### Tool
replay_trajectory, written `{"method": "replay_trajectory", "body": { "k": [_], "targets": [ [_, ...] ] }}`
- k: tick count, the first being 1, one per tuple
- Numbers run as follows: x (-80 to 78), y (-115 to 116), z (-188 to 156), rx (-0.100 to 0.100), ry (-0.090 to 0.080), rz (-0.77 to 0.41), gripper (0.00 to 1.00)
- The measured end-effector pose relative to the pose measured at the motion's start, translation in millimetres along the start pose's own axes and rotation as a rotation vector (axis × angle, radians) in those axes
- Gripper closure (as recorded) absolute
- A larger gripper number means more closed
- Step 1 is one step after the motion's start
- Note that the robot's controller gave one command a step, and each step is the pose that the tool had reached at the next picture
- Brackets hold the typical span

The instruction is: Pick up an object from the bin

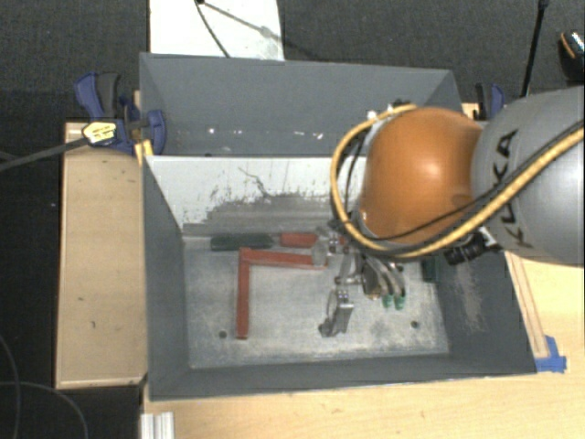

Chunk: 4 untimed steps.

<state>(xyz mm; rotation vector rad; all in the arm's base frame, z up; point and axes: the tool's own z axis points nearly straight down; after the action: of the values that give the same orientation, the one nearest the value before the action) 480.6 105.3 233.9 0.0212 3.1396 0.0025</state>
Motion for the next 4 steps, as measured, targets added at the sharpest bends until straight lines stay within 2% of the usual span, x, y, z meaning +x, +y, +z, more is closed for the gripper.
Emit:
{"method": "replay_trajectory", "body": {
  "k": [1, 2, 3, 4],
  "targets": [
    [-35.9, 1.3, -37.3, 0.001, -0.004, -0.288, 0.00],
    [-58.5, 34.9, 46.7, 0.000, 0.005, -0.147, 0.00],
    [-93.4, 17.8, 144.6, 0.002, 0.006, -0.243, 0.00],
    [-105.3, -7.7, 163.0, 0.001, 0.000, -0.319, 0.00]
  ]
}}
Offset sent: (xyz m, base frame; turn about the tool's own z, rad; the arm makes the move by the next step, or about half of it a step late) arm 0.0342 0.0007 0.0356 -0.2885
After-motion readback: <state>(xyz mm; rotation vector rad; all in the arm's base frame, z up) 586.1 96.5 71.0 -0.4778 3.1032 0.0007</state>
